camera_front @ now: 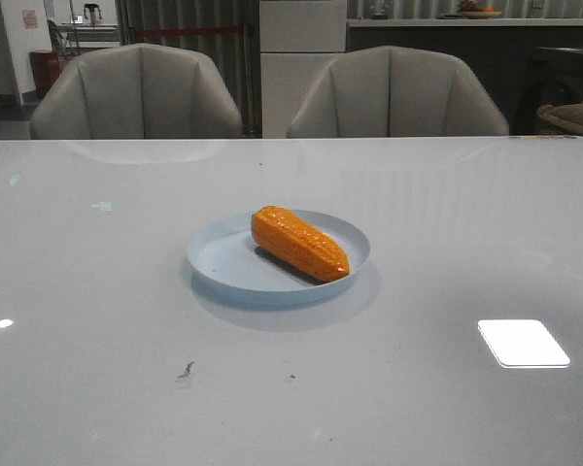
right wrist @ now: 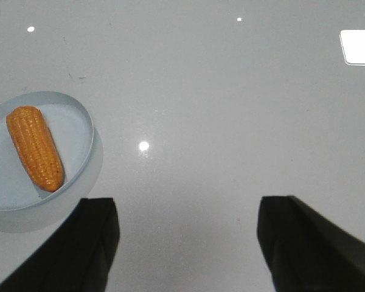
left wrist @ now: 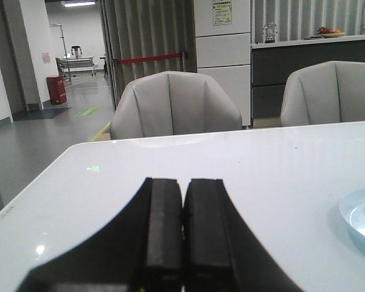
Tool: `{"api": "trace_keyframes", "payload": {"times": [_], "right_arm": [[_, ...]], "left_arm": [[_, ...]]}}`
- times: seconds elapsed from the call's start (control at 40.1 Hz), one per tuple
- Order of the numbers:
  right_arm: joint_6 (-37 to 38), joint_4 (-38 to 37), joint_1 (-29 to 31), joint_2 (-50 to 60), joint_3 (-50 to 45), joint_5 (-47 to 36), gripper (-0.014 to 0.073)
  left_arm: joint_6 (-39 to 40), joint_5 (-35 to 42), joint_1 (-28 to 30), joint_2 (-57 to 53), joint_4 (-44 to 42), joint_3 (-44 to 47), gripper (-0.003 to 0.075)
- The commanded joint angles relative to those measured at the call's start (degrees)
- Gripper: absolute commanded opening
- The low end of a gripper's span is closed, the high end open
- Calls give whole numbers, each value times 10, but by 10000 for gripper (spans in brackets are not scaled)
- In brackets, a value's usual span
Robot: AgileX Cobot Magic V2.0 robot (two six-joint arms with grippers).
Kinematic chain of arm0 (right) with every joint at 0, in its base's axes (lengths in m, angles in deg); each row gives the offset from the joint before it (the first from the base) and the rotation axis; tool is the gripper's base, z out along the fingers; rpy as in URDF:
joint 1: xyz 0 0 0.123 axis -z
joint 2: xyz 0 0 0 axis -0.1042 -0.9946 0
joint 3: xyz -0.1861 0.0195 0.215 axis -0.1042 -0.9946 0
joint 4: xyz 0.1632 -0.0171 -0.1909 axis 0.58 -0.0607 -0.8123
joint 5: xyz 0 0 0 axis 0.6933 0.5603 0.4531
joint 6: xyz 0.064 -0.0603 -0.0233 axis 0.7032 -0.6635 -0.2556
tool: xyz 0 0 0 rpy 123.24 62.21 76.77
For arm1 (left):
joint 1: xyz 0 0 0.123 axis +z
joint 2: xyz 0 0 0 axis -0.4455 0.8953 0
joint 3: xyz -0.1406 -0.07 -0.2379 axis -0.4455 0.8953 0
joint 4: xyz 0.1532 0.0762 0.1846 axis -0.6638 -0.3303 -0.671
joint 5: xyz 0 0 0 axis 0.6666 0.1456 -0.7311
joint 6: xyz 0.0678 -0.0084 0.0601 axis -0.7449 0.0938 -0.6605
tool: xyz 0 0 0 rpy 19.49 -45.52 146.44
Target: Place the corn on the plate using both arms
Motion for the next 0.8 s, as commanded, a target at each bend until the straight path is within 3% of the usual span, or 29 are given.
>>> {"api": "trace_keyframes", "payload": {"times": [0.0, 0.772], "right_arm": [[-2, 5, 4, 7, 16, -42, 582], [-2, -4, 4, 10, 16, -42, 582]], "left_arm": [[1, 42, -4, -6, 1, 21, 94], [1, 42, -4, -6, 1, 21, 94]]}}
